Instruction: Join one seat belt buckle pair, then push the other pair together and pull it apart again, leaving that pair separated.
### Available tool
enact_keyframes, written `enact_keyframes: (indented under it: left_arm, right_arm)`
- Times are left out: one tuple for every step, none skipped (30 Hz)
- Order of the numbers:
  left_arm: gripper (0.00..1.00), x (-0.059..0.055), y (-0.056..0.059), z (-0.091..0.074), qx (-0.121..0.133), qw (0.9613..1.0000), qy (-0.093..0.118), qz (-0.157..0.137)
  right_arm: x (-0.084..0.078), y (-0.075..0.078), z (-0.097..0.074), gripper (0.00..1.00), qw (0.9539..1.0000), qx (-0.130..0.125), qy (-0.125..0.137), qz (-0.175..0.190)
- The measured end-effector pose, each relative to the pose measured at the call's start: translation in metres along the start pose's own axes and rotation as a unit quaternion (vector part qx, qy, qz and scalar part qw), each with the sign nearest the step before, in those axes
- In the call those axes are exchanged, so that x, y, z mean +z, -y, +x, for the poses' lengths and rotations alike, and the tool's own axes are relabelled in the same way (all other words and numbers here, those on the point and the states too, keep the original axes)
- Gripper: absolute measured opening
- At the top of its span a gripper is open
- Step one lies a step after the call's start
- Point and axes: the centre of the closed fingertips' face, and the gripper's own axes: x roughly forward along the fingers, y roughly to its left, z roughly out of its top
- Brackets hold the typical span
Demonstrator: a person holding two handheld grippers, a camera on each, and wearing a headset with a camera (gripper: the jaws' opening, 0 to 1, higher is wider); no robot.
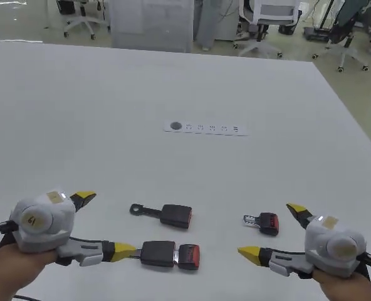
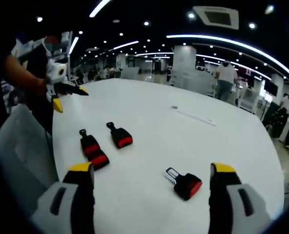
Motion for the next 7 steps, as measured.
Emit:
enact_keyframes:
  left_arm:
    - [1.00,-0.001,0.001,-0.002,-0.001,1.0000,0.002,0.000]
    - [0.99,-0.002,0.000,-0.005,0.002,1.0000,0.002,0.002]
    - [0.99,-0.004,-0.002,-0.007,0.007,1.0000,0.003,0.001]
    - [0.99,-0.006,-0.003,-0.009,0.009,1.0000,0.004,-0.002]
    - [0.99,-0.008,-0.003,-0.010,0.009,0.9999,0.004,-0.005]
    - [1.00,-0.010,-0.002,-0.011,0.008,0.9999,0.003,-0.008]
    - [1.00,-0.011,-0.001,-0.012,0.008,0.9999,0.003,-0.008]
  right_arm:
    - [-0.001,-0.001,-0.001,1.00,1.0000,0.000,-0.001,0.001]
    - [-0.002,-0.003,-0.002,1.00,1.0000,-0.001,-0.002,0.003]
    - [-0.003,-0.003,-0.004,1.00,1.0000,-0.002,-0.003,0.003]
    - [-0.003,-0.005,-0.006,1.00,1.0000,-0.002,-0.002,0.006]
    - [-0.004,-0.006,-0.007,1.00,1.0000,-0.002,-0.001,0.007]
    - [-0.005,-0.009,-0.010,1.00,1.0000,-0.003,-0.001,0.006]
    - [-0.006,-0.009,-0.011,1.00,1.0000,-0.003,-0.002,0.004]
